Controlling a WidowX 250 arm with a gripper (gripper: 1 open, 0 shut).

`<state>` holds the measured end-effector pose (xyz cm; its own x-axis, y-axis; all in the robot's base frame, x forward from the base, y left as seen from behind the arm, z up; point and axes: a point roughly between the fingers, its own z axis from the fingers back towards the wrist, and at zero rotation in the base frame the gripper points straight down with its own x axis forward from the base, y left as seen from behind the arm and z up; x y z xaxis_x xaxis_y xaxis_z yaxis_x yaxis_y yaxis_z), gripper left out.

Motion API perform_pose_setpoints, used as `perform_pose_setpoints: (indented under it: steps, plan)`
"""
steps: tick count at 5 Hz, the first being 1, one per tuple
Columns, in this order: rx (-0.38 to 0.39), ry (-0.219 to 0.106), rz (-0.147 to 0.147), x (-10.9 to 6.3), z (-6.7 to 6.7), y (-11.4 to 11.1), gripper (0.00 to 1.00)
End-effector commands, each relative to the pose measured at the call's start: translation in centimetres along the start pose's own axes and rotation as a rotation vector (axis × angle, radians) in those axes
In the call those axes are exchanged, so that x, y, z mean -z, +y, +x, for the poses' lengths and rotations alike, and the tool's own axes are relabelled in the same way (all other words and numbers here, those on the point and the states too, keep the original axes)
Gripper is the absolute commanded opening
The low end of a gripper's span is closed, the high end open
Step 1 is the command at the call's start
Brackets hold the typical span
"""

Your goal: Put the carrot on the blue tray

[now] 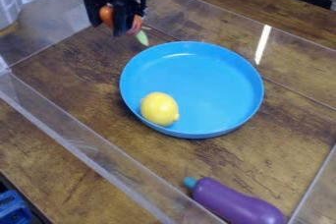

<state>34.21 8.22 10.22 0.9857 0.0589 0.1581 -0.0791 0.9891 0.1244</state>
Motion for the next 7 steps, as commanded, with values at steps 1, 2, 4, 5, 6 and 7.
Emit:
perform_pose_setpoints:
  steps: [1, 2, 4, 5, 6, 7]
  plan:
    - [0.034, -0.076, -0.005, -3.0, 0.3, -0.5, 0.00]
    - [0.064, -0.078, -0.020, -3.6, -0.1, -1.0, 0.00]
    - [0.202, -0.090, -0.069, -5.3, -1.4, -3.0, 0.00]
    - [0.201, -0.089, -0.079, -5.9, -0.5, -3.4, 0.00]
    - [0.201, -0.091, -0.090, -5.8, 0.2, -3.8, 0.00]
    - [0.209, -0.093, -0.101, -5.7, 0.9, -4.0, 0.00]
